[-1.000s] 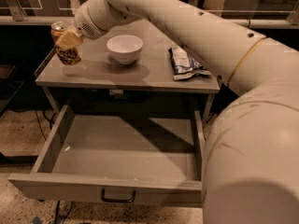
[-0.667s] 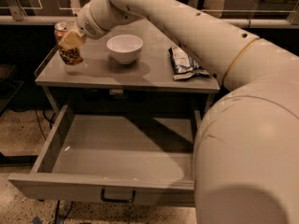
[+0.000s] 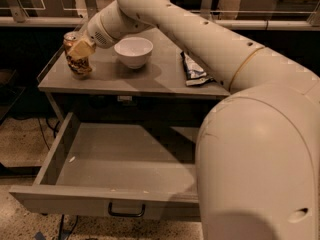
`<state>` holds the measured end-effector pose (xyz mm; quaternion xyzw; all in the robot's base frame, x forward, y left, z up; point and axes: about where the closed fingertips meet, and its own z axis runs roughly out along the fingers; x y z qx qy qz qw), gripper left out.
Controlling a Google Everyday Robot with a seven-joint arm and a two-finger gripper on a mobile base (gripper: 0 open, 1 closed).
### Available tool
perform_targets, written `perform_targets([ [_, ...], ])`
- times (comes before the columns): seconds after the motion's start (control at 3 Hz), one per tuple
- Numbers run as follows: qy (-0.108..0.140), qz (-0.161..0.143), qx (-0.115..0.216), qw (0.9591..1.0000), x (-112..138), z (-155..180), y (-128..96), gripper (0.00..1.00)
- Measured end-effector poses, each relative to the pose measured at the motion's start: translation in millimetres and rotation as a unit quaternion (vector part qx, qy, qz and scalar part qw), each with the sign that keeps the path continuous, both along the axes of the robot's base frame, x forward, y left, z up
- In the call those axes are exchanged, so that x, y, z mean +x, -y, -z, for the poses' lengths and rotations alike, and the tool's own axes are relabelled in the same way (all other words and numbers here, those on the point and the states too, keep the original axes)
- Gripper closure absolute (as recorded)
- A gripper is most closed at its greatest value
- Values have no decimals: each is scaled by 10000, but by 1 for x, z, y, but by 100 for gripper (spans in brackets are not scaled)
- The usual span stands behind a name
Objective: Pick orange can from top drawer and place on counter
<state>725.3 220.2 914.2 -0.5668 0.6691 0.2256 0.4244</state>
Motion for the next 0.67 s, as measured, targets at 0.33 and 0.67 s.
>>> perform_targets([
  [0.33, -86, 2, 7, 10000, 6, 13, 2, 100],
  [0.67, -152, 1, 12, 9999, 8, 22, 2, 100],
])
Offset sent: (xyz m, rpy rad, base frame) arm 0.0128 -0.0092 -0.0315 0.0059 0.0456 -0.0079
